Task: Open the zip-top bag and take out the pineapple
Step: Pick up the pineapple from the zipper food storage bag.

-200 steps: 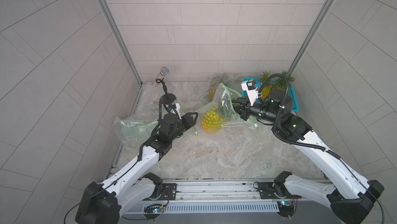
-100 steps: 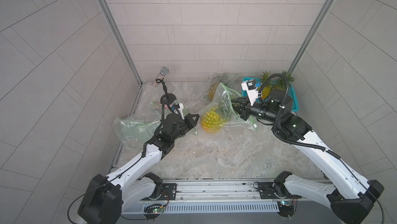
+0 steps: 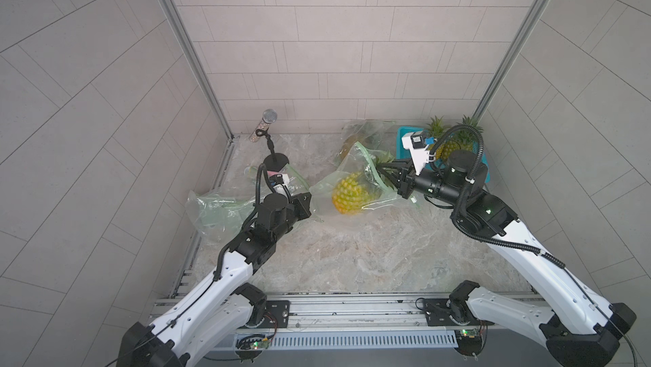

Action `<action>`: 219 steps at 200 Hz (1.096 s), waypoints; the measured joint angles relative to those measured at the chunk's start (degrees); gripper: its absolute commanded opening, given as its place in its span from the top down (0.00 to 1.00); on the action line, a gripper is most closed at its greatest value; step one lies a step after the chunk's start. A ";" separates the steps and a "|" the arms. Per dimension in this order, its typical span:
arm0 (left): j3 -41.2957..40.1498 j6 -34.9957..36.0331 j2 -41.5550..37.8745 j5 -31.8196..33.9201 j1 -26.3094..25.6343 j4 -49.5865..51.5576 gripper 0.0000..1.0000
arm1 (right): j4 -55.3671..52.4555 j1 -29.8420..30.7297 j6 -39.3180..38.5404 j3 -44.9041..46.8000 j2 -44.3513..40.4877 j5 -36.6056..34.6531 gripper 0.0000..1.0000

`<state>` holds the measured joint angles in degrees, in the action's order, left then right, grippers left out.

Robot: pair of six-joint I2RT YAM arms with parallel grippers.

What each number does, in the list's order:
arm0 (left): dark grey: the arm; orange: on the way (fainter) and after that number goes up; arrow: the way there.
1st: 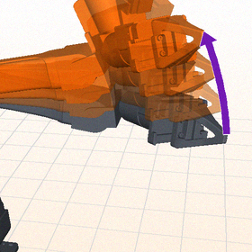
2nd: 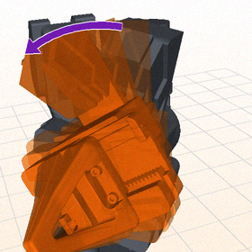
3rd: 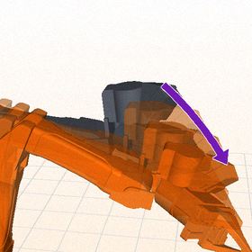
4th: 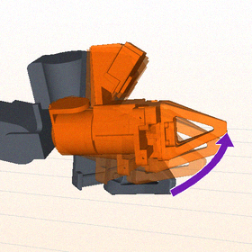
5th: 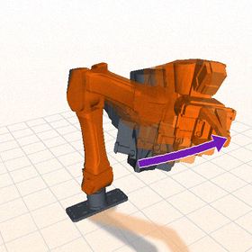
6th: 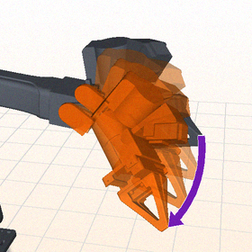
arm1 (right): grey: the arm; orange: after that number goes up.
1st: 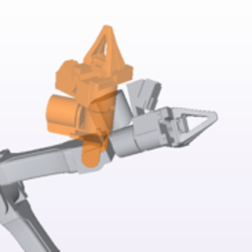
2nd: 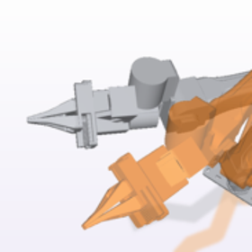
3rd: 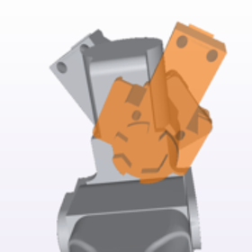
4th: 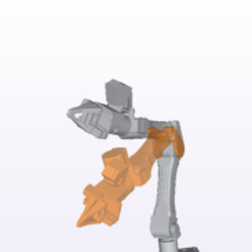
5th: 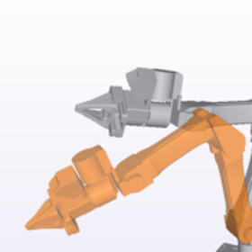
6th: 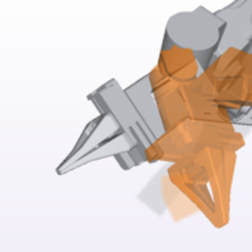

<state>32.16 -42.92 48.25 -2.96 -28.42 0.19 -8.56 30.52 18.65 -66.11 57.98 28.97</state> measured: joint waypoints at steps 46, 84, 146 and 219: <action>-0.02 6.82 -0.81 3.45 0.02 5.35 1.00 | 2.19 0.00 0.00 2.54 -3.19 -1.46 1.00; -0.02 11.04 -0.81 4.42 0.22 7.78 1.00 | 2.73 0.00 0.00 2.84 -5.03 -2.34 1.00; -0.02 14.51 -1.25 4.87 0.70 10.10 1.00 | 3.82 0.00 -0.04 2.84 -6.58 -2.71 1.00; -0.52 14.47 -2.19 5.92 2.03 10.38 1.00 | 4.02 0.00 0.02 3.82 -8.96 -3.93 1.00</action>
<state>31.64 -28.45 46.06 2.96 -26.39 10.57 -4.54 30.52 18.68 -62.28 49.01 25.04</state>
